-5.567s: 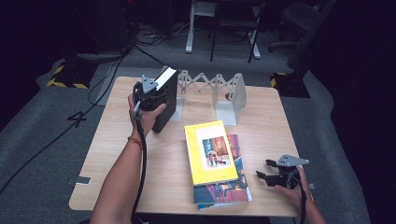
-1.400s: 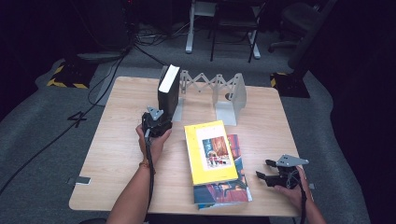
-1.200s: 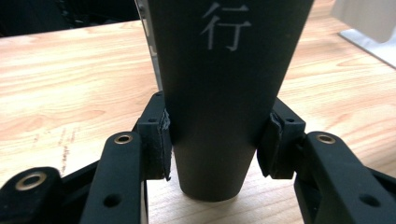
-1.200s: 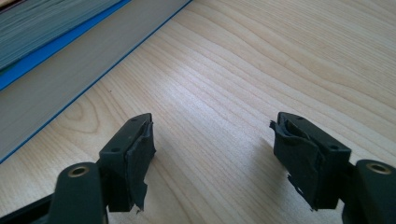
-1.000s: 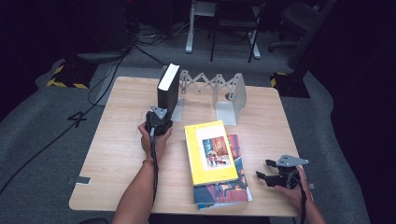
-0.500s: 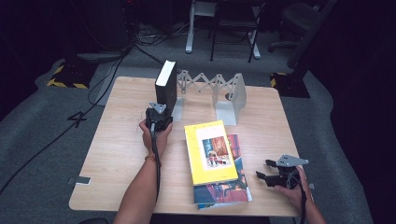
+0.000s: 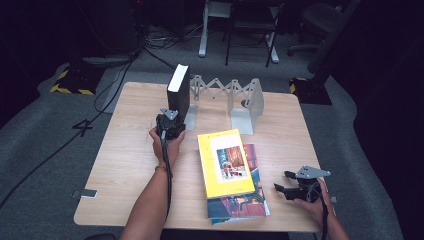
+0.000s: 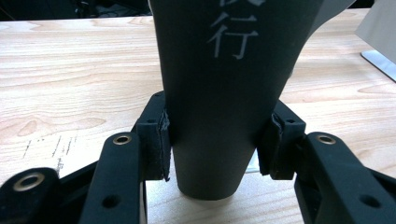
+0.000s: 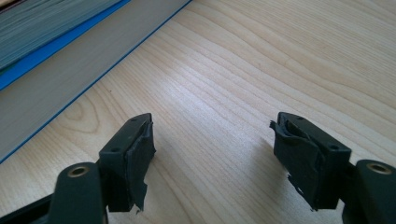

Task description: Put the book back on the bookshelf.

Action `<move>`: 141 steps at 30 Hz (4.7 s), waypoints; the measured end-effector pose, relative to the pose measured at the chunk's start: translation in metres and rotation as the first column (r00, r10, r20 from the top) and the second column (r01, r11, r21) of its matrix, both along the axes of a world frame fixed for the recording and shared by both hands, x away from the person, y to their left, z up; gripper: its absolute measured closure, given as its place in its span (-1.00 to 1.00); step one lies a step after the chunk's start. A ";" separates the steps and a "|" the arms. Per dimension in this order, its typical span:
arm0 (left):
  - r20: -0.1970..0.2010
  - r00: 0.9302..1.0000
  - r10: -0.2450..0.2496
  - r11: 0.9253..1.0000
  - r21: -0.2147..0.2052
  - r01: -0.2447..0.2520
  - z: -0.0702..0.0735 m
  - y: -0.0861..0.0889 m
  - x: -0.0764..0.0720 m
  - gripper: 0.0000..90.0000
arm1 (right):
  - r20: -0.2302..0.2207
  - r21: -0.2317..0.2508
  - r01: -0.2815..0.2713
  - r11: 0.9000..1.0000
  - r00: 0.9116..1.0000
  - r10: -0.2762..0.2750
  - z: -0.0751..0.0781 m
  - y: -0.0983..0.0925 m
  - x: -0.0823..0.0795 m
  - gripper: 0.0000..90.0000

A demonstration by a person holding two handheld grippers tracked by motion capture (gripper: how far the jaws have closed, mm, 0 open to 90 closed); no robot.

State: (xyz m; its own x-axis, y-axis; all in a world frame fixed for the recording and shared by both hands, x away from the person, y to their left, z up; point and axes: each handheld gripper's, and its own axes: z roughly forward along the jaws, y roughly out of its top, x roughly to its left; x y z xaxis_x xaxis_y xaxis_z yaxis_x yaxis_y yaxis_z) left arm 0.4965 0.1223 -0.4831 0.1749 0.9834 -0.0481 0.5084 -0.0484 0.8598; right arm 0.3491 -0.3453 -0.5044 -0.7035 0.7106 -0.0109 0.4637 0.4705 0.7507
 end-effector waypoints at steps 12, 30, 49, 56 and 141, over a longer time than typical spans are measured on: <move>-0.003 0.997 -0.077 0.997 0.028 0.077 0.008 0.007 -0.013 0.14 | 0.000 0.000 0.001 1.000 1.000 -0.001 0.000 0.000 0.000 -0.36; -0.017 0.977 -0.212 0.972 0.098 0.212 0.014 0.022 -0.039 -0.05 | -0.001 0.000 0.002 1.000 1.000 -0.002 0.000 0.000 0.000 -0.36; -0.107 0.881 -0.462 0.869 0.143 0.473 0.012 0.030 -0.087 -0.19 | 0.000 -0.001 0.004 1.000 1.000 -0.004 0.000 0.000 0.000 -0.36; -0.152 0.821 -0.550 0.807 0.156 0.569 0.011 0.026 -0.103 -0.23 | 0.000 -0.001 0.004 1.000 1.000 -0.004 0.000 0.000 0.000 -0.37; -0.137 0.805 -0.577 0.790 0.156 0.592 -0.004 -0.017 -0.074 -0.40 | -0.059 -0.066 -0.280 0.958 0.959 0.276 0.073 0.116 0.020 -0.27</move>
